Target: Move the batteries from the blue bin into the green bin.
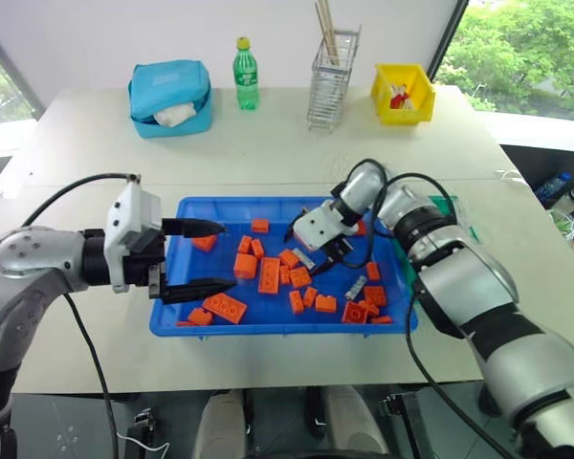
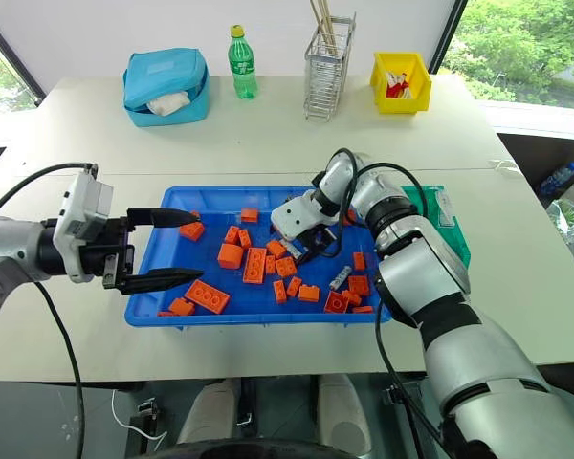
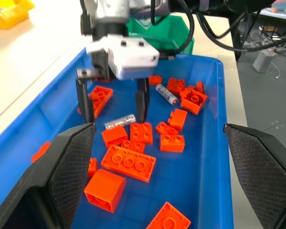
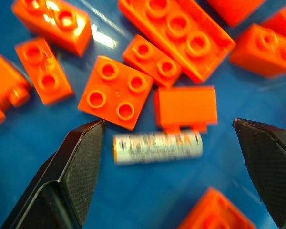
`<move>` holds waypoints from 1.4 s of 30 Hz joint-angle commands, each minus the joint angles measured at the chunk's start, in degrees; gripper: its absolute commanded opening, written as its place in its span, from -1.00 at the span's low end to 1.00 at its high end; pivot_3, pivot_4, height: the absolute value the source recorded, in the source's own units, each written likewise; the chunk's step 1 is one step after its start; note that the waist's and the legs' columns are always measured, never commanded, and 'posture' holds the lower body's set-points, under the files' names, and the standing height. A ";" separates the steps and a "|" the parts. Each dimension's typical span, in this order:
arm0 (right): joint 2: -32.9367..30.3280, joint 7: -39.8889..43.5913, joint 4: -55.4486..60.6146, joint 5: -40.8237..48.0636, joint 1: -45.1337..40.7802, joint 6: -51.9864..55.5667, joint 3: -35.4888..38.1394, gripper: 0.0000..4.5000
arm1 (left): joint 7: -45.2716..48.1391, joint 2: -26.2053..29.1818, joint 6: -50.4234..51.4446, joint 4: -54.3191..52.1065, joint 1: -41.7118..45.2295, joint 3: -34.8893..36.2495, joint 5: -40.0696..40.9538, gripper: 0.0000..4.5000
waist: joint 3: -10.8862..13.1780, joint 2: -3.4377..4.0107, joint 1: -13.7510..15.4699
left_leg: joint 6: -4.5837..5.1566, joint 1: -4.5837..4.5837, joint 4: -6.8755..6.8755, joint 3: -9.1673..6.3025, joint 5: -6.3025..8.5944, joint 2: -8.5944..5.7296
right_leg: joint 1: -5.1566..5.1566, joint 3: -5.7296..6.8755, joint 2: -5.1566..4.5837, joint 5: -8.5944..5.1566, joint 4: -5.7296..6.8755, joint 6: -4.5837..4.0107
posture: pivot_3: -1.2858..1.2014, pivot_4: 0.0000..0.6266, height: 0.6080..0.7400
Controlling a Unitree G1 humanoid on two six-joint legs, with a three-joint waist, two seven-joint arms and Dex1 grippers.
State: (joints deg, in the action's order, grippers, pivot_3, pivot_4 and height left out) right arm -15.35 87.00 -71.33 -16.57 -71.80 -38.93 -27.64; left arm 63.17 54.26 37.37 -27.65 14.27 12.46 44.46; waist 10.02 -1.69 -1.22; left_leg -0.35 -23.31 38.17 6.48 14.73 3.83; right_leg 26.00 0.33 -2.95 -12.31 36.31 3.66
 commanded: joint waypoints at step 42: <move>-2.81 -3.66 -1.93 -2.30 -1.42 8.67 2.73 0.96 | 1.22 0.45 -1.06 2.11 4.84 -1.98 -1.35 1.00 | 0.05 0.08 0.07 | -0.04 -0.10 -0.02 0.01 -0.02 -0.01 | 0.14 0.00 0.00 0.00 0.02 0.01 | 0.03 -0.52 0.93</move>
State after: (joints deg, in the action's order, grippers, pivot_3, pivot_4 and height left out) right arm -17.49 84.33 -73.02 -17.92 -72.71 -30.27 -24.91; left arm 64.49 54.34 36.95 -23.96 18.72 9.69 42.98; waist 10.07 -1.62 -1.16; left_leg -0.39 -23.41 38.15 6.49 14.71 3.82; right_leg 26.13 0.33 -2.95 -12.31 36.33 3.67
